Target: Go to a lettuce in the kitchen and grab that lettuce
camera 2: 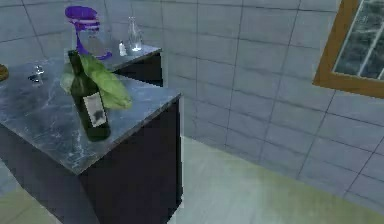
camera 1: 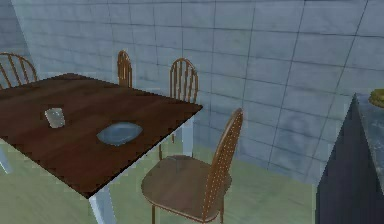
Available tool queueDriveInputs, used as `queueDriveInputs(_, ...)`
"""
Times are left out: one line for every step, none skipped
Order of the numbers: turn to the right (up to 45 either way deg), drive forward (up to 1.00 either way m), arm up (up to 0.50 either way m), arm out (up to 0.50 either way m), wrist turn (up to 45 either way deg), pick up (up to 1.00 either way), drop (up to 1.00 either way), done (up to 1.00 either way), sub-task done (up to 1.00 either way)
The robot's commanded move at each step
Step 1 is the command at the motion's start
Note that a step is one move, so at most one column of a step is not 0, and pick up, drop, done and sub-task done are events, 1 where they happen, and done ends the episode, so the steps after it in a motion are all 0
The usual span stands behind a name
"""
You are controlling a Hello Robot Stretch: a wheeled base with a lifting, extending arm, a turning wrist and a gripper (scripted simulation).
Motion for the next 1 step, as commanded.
queueDriveInputs(-24.0,0.0,0.0,0.0,0.0,0.0,0.0,0.0,0.0)
